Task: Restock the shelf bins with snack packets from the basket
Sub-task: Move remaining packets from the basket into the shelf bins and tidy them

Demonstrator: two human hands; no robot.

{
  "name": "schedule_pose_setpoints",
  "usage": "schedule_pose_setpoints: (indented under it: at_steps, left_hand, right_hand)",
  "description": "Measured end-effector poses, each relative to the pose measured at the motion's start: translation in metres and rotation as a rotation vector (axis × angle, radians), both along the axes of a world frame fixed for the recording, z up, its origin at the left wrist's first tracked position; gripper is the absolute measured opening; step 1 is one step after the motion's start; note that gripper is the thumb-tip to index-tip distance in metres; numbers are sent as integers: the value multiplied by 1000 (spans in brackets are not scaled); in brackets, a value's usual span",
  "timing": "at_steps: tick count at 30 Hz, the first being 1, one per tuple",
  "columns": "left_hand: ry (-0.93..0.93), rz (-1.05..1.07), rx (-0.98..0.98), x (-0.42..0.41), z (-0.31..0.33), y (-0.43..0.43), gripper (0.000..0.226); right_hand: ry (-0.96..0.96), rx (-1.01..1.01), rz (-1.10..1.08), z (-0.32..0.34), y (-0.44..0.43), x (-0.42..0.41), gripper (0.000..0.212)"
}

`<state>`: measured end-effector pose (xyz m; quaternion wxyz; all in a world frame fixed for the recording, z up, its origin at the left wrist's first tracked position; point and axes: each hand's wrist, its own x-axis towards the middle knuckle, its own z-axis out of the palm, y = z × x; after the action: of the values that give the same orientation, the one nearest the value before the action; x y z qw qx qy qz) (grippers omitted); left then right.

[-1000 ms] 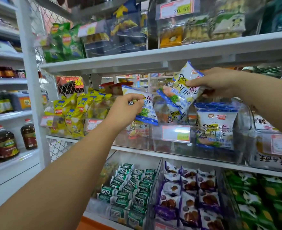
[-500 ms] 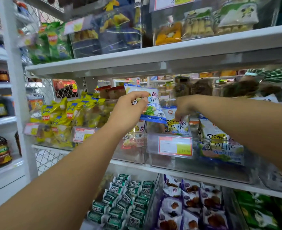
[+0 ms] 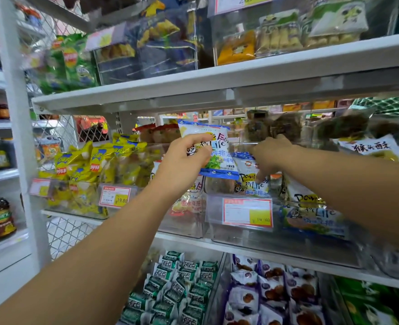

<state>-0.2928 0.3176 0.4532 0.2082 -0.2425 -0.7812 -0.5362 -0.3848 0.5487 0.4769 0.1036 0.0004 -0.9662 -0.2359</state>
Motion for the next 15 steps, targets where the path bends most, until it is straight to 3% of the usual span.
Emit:
schedule_pose_setpoints:
  at_steps: [2, 4, 6, 9, 12, 15]
  left_hand:
    - [-36, -36, 44, 1, 1, 0, 24]
    - [-36, -49, 53, 0, 1, 0, 28]
    - [-10, -47, 19, 1, 2, 0, 27]
    - [39, -35, -60, -1, 4, 2, 28]
    - [75, -76, -115, 0, 6, 10, 30]
    - [70, -145, -139, 4, 8, 19, 31]
  right_hand:
    - [52, -129, 66, 8, 0, 8, 79]
    - [76, -432, 212, 22, -1, 22, 60]
    - [-4, -875, 355, 34, -5, 36, 45]
    - [-197, -1534, 401, 45, -14, 53, 49]
    - [-322, -1685, 432, 51, -15, 64, 59]
    - [-379, -1534, 496, 54, -11, 77, 53]
